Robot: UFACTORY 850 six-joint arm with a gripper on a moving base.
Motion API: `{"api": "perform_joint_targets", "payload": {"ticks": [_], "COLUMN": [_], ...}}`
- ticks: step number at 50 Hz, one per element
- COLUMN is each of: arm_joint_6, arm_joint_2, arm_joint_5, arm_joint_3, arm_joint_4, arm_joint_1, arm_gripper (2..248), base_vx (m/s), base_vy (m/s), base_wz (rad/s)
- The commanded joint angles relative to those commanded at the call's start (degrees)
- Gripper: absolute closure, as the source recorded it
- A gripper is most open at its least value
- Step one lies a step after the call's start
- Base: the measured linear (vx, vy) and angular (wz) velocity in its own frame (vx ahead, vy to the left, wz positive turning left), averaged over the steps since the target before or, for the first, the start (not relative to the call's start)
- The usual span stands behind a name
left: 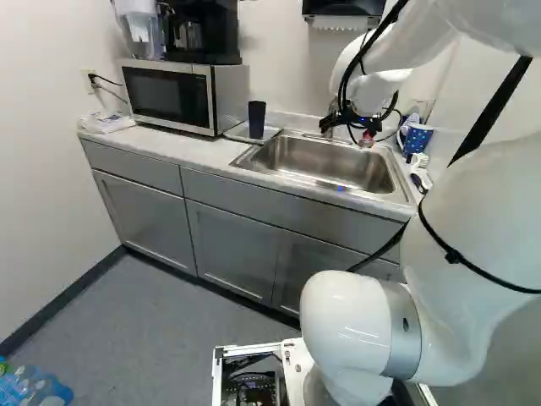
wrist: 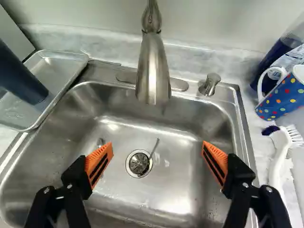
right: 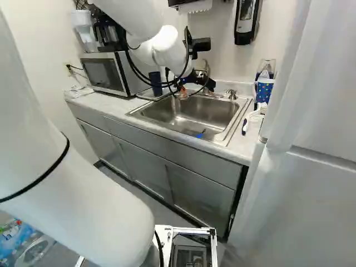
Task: Rinse the cup and place it in the tray
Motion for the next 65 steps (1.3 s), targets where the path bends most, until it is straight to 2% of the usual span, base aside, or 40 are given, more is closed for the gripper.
{"api": "perform_joint_targets", "payload": {"ticks": [45,65], "arm_joint_6": [0.0,0.0], "arm_joint_2": [0.0,0.0], "arm_joint_5": [0.0,0.0], "arm_joint_3": [0.0,0.0], "arm_joint_4": [0.0,0.0], "arm_joint_1": [0.0,0.0], "arm_gripper": [3,3], "base_vx": [0.000,0.008], "base_vy": [0.000,0.054], "base_wz": [0.003,0.054]}}
